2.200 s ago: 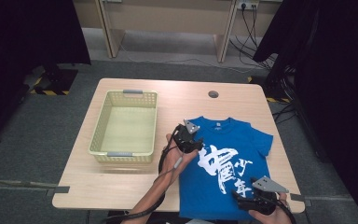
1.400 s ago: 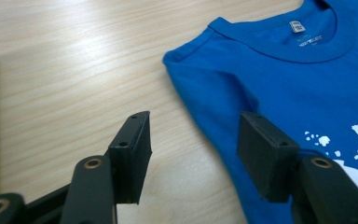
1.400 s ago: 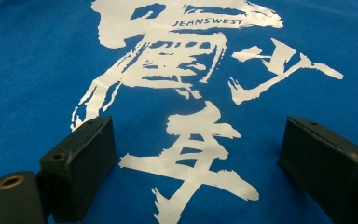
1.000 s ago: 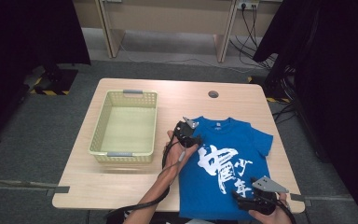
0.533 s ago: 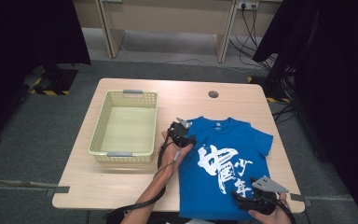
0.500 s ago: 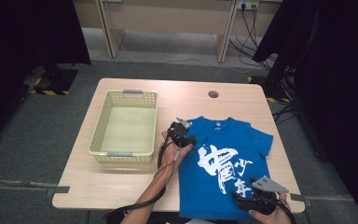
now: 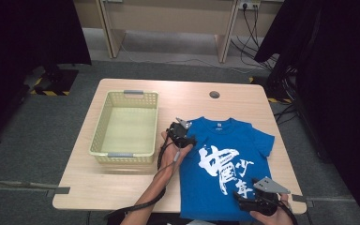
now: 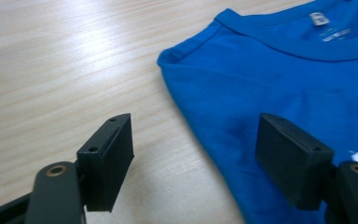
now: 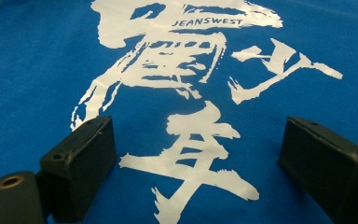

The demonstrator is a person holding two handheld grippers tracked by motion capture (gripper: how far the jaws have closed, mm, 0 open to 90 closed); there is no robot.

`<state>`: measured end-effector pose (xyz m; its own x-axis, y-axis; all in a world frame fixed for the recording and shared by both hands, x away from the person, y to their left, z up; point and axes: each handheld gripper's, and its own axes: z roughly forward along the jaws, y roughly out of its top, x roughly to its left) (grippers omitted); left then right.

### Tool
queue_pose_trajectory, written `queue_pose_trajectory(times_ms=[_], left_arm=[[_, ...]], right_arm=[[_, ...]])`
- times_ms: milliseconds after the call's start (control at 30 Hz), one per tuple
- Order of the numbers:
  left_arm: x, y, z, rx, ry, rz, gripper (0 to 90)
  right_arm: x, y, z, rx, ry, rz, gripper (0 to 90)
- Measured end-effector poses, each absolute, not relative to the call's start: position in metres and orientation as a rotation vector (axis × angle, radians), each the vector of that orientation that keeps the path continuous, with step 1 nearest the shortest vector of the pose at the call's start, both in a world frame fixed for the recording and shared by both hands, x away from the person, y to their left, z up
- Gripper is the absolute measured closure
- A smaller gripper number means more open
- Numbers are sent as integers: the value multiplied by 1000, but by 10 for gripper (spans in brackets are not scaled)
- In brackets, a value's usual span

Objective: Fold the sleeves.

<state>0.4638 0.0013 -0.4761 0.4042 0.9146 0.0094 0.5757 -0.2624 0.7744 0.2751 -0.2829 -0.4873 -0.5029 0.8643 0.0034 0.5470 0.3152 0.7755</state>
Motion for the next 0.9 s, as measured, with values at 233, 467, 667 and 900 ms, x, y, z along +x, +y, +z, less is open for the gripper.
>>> queue_pose_trajectory(times_ms=[233,467,667,900], left_arm=[[451,4,-471,1953,1239,553,221],[437,12,-473,1946,1225,444,190],[426,16,-472,1954,1189,411,170],[413,20,-472,1967,1142,400,159]], right_arm=[[275,-283,-487,1255,2172,1035,107],[275,-282,-487,1255,2171,1034,106],[275,-282,-487,1255,2170,1034,106],[275,-282,-487,1255,2170,1034,106]])
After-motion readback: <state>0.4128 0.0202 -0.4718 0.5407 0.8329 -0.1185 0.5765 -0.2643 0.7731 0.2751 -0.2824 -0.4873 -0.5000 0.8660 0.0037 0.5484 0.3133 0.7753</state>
